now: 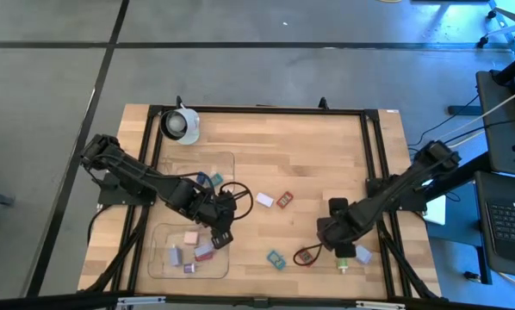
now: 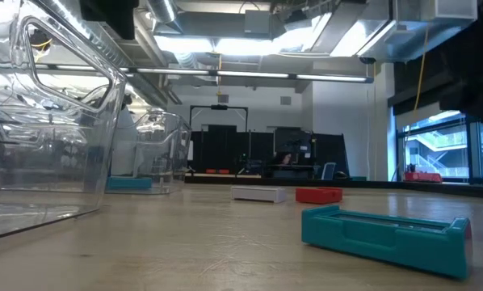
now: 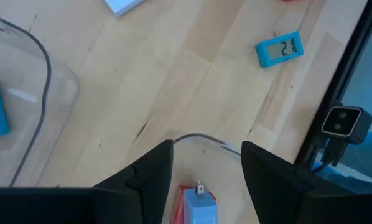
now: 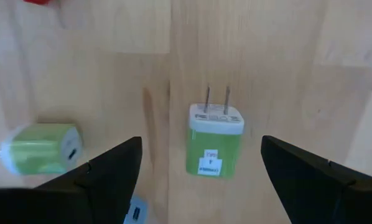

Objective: Pick & Place Office items
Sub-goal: Put the top green charger adapter into the bottom transparent bin

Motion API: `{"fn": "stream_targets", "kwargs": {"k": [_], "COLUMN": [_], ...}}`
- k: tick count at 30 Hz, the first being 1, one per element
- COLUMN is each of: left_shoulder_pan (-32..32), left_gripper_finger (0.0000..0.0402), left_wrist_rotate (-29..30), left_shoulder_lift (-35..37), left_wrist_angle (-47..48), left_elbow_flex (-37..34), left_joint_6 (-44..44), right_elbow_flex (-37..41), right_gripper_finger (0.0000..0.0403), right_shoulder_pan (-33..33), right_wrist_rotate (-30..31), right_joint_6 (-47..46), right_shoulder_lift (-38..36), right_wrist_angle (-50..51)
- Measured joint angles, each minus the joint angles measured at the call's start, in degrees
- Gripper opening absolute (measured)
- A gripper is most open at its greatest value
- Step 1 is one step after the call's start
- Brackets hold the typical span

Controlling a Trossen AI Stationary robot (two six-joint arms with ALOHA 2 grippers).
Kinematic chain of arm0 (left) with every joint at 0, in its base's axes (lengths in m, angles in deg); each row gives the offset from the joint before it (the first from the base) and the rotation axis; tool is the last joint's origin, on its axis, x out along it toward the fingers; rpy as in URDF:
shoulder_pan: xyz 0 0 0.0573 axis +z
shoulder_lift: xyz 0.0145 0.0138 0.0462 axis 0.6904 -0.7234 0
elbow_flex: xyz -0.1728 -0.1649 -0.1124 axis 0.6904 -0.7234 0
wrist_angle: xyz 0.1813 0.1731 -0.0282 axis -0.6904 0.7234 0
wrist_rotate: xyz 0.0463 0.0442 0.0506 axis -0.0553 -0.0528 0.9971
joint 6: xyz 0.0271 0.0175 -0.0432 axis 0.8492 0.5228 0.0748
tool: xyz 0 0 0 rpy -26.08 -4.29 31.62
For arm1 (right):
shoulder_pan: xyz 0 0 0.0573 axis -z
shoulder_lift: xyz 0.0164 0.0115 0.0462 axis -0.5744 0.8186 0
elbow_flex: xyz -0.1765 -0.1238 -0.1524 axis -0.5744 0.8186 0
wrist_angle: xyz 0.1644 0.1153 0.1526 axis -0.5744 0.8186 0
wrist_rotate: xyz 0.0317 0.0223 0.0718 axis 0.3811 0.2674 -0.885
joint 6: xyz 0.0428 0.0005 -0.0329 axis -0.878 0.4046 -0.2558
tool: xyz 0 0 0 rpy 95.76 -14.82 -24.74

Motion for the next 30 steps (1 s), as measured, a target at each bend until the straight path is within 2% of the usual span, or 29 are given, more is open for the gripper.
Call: {"fn": "stream_targets", "kwargs": {"k": [7,10,17,25,30], "left_shoulder_pan": [0.0,0.0,0.0,0.0,0.0], "left_gripper_finger": [0.0184,0.0184,0.0179,0.0173,0.0173], "left_wrist_rotate": [1.0,1.5,3.2,3.8,3.9], "left_shoulder_lift": [0.0,0.0,0.0,0.0,0.0], "left_wrist_angle": [-0.7,-1.4,-1.5,-1.5,-1.5], "left_elbow_flex": [0.0,0.0,0.0,0.0,0.0], "left_joint_6": [0.0,0.3,0.2,-0.3,-0.9], "right_elbow_flex": [2.5,2.9,4.1,4.0,4.0], "right_gripper_finger": [0.0329,0.0315,0.0248,0.0158,0.0148], "right_shoulder_pan": [0.8,0.8,0.8,0.8,0.8], "right_wrist_rotate": [-0.4,-0.4,-0.5,-4.9,-5.1], "right_joint_6": [-2.2,-2.9,-4.8,-4.9,-6.2], "right_shoulder_lift": [1.4,1.4,1.7,4.7,5.2], "right_wrist_angle": [-1.7,-3.0,-8.6,-8.4,-8.2]}}
